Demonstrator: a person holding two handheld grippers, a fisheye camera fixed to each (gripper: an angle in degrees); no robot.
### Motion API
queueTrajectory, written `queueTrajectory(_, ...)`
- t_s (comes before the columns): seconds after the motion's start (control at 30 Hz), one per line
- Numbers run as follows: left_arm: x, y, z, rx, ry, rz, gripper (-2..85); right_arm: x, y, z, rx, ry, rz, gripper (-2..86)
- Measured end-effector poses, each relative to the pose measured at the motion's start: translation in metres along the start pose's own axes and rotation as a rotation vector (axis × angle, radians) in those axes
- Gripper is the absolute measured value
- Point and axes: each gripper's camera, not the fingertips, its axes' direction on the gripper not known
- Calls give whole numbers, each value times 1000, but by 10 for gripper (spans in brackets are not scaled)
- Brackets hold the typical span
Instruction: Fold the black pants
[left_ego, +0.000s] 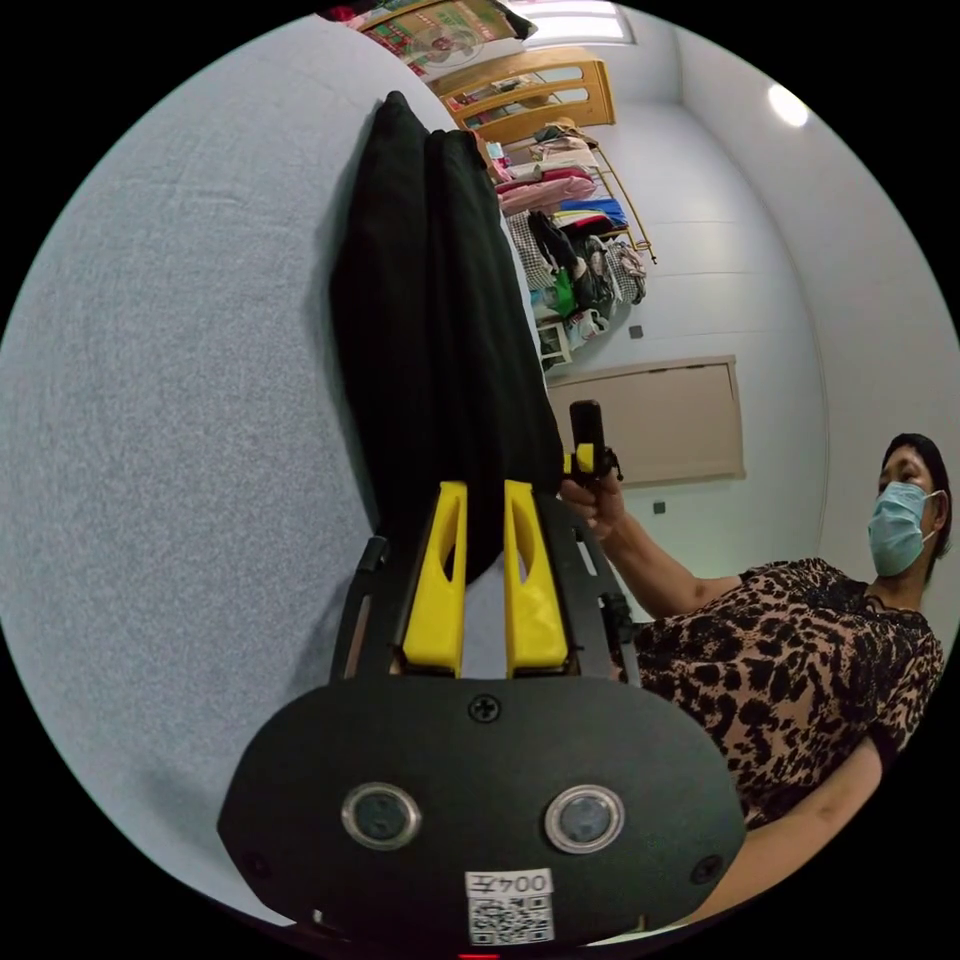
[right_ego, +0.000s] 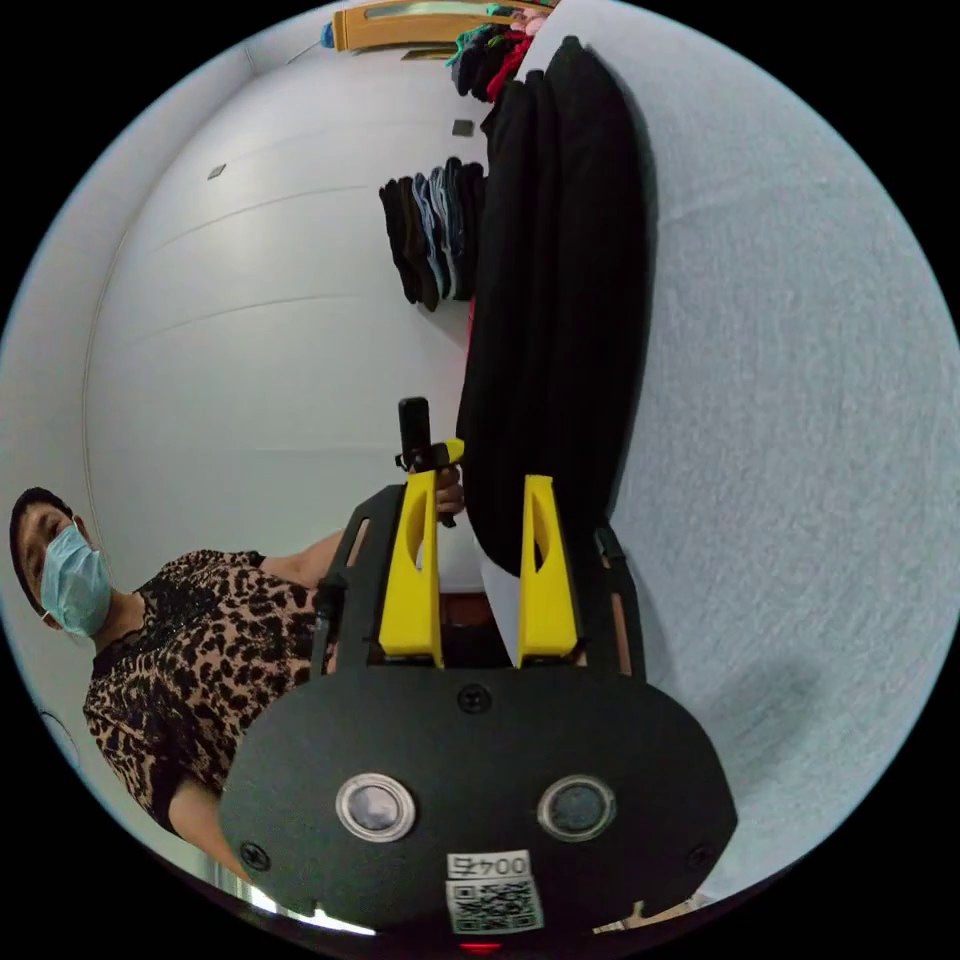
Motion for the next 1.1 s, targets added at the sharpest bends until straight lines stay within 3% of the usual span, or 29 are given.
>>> queueTrajectory(0.2, -12, -7, -5, 63, 54, -43, 67, -2, -5, -12, 108, -23, 14, 109)
queueTrajectory(0.3, -6, -11, -6, 63, 42, -16, 53, -10, -17, -4, 43, 68, 67, 72)
queueTrajectory(0.53, 14, 15, -3, -52, 15, 48, 29, -71, 22, 16, -25, 266, -38, 59)
queueTrajectory(0.67, -20, 39, 12, -65, 68, -89, 25, -51, 41, 31, 11, 236, 83, 58)
queueTrajectory(0.93, 10, 76, 9, -67, 82, 1, 19, -115, 66, 52, -46, 296, 9, 55)
queueTrajectory(1.1, 10, 129, 30, -166, -19, 6, 18, -127, 104, 91, -127, 392, 35, 55)
